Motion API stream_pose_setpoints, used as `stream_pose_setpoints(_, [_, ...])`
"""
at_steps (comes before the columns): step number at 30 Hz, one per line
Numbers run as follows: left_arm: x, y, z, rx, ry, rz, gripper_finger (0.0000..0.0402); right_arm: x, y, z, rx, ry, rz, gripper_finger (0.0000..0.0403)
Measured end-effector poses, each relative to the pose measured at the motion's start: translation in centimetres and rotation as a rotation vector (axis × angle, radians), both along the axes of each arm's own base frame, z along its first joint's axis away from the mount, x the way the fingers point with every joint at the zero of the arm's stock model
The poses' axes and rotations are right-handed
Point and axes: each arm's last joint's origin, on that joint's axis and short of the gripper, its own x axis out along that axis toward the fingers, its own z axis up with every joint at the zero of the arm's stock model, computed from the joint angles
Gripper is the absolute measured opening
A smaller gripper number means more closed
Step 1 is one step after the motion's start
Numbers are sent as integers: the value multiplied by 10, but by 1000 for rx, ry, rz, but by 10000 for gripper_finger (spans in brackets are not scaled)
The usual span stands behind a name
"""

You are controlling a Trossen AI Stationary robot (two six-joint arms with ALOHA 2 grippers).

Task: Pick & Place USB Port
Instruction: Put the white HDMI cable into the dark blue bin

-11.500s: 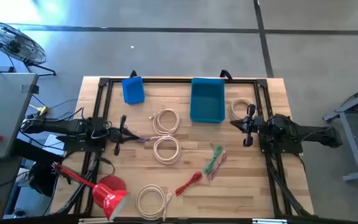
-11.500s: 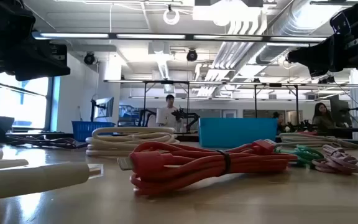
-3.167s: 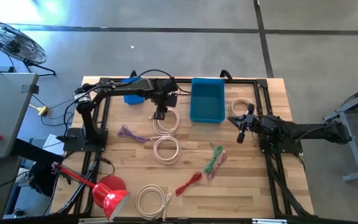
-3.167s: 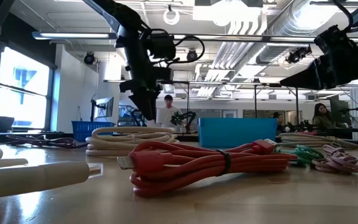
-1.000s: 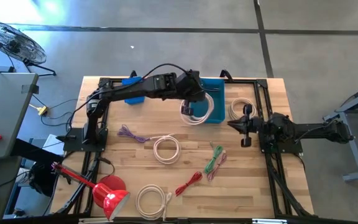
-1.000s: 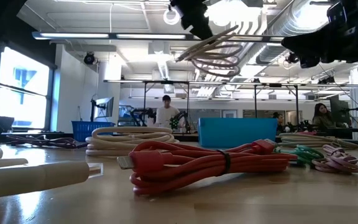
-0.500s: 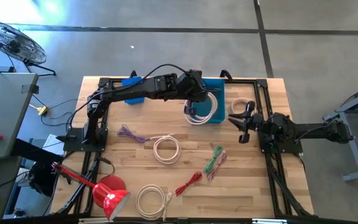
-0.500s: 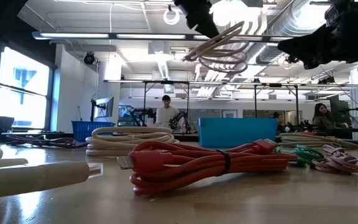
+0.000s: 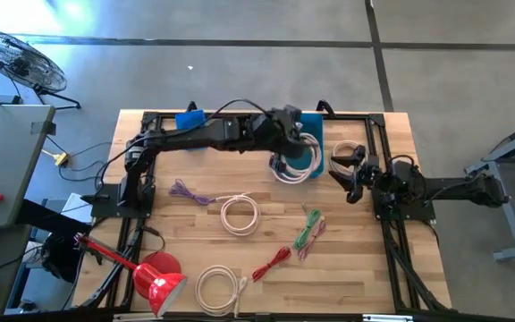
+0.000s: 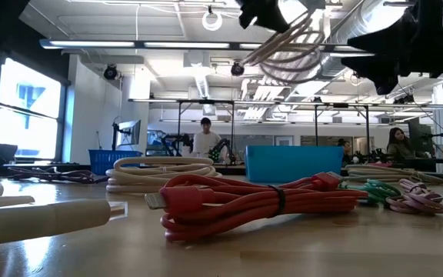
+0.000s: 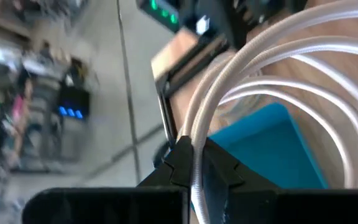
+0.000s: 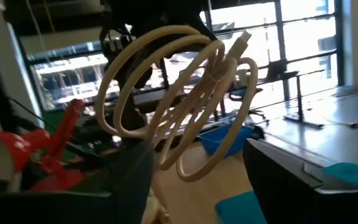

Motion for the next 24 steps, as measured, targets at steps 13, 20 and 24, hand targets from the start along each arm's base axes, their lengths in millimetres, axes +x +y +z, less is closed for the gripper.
stream_pose_setpoints(13, [7,-36,9,120,-62,-164,8,-2,2,10,64,-111,253,267])
stream_pose_setpoints(20, [19,-35,2,102,-109,-189,8,0,2,12,96,-130,283,266])
stream_pose_setpoints(24, [29,-36,-11,99,-100,-215,8,4,3,14,79,-149,335,266])
